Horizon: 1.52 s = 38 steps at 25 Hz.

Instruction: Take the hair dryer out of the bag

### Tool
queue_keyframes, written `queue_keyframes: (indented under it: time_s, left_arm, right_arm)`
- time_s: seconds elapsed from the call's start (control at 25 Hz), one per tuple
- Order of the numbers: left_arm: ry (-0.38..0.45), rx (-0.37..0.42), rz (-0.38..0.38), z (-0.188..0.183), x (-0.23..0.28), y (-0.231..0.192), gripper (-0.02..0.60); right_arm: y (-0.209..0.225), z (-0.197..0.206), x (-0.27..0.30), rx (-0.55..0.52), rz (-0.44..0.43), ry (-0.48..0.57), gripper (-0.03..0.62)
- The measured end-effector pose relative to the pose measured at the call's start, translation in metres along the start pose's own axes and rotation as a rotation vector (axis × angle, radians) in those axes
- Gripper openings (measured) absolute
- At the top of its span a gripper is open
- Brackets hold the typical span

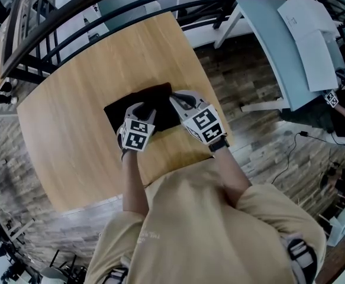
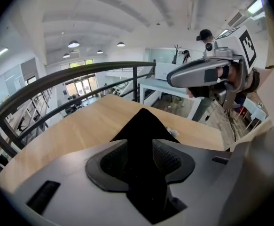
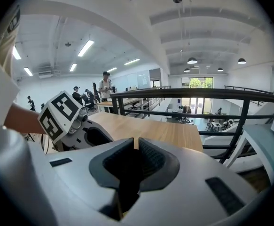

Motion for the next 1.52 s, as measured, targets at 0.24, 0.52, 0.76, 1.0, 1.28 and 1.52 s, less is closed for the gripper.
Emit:
queue_keyframes:
  time_s: [0.24, 0.52, 0.76, 1.0, 1.28, 1.52]
  left_arm:
    - [-0.049, -0.008, 0.081, 0.0, 0.025, 0.0, 0.245]
    - [-0.061, -0.035, 0.086, 0.0, 0.034, -0.005, 0.11]
    - [-0.092, -0.058, 0.09, 0.006, 0.042, -0.003, 0.027]
    - [-0.061, -0.118, 0.092, 0.005, 0.034, -0.005, 0.015]
    - [-0.027, -0.151, 0.065, 0.007, 0.017, -0.01, 0.015]
    - [-0.022, -0.158, 0.057, 0.011, 0.009, -0.014, 0.015]
  right_arm:
    - [0.013, 0.005, 0.008, -0.004, -0.002, -0.025, 0.015]
    - [0.022, 0.009, 0.014, 0.007, -0.007, -0.046, 0.015]
    - [0.028, 0.019, 0.013, 0.035, -0.007, -0.058, 0.015]
    - [0.03, 0.029, 0.009, 0.02, -0.003, -0.085, 0.015]
    - [0.03, 0.049, 0.019, -0.262, -0.129, -0.212, 0.017]
    - [0.025, 0.077, 0.046, -0.559, -0.304, -0.369, 0.124]
Point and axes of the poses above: the fingertips, and each gripper's own axes: x forward along the fingers, y to its right, z out of its underside, the point moved 5 cm from there along -x, backward along the fingers, and after that the axes turned 5 degrees about -y, right-handed, at the moved point
